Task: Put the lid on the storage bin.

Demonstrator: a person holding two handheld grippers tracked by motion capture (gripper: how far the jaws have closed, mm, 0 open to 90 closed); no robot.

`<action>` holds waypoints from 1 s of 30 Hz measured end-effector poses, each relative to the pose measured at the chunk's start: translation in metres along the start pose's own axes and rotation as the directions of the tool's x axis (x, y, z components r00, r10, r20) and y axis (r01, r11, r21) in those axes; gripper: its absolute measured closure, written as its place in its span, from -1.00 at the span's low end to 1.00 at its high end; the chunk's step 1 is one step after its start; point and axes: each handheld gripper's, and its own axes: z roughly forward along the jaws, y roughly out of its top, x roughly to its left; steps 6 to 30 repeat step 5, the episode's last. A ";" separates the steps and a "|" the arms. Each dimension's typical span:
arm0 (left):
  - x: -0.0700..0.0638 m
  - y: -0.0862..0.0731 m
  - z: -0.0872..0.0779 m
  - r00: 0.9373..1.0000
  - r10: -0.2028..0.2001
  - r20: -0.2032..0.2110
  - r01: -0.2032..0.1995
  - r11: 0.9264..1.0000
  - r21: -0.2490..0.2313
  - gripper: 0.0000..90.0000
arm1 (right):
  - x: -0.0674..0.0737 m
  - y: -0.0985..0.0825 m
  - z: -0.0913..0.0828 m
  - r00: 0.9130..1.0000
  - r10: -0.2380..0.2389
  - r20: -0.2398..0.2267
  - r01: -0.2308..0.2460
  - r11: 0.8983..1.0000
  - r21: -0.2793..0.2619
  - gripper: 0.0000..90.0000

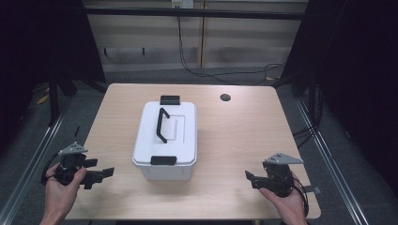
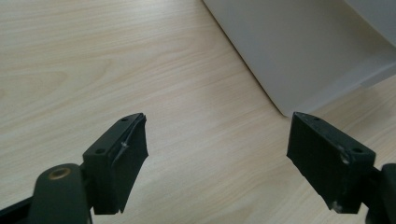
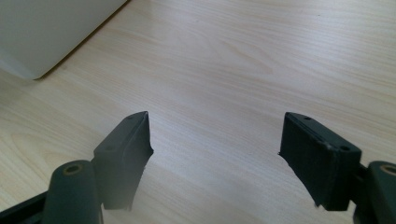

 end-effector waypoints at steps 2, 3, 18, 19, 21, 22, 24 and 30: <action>0.001 -0.006 0.005 1.000 0.001 0.009 -0.002 1.000 0.020 -0.56 | 0.000 0.000 0.002 1.000 -0.008 -0.005 0.009 1.000 0.003 -0.51; 0.000 -0.008 0.006 1.000 0.014 -0.015 -0.014 1.000 0.022 -0.56 | 0.000 0.000 0.003 1.000 -0.006 -0.008 0.006 1.000 0.008 -0.56; 0.000 -0.009 0.006 0.999 0.036 -0.026 -0.035 0.999 0.026 -0.58 | 0.000 -0.001 0.007 1.000 -0.016 -0.017 0.017 0.999 0.042 -0.62; 0.000 -0.009 0.006 0.999 0.036 -0.026 -0.035 0.999 0.026 -0.58 | 0.000 -0.001 0.007 1.000 -0.016 -0.017 0.017 0.999 0.042 -0.62; 0.000 -0.009 0.006 0.999 0.036 -0.026 -0.035 0.999 0.026 -0.58 | 0.000 -0.001 0.007 1.000 -0.016 -0.017 0.017 0.999 0.042 -0.62; 0.000 -0.009 0.006 0.999 0.036 -0.026 -0.035 0.999 0.026 -0.58 | 0.000 -0.001 0.007 1.000 -0.016 -0.017 0.017 0.999 0.042 -0.62; 0.000 -0.009 0.006 0.999 0.036 -0.026 -0.035 0.999 0.026 -0.58 | 0.000 -0.001 0.007 1.000 -0.016 -0.017 0.017 0.999 0.042 -0.62; 0.000 -0.009 0.006 0.999 0.036 -0.026 -0.035 0.999 0.026 -0.58 | 0.000 -0.001 0.007 1.000 -0.016 -0.017 0.017 0.999 0.042 -0.62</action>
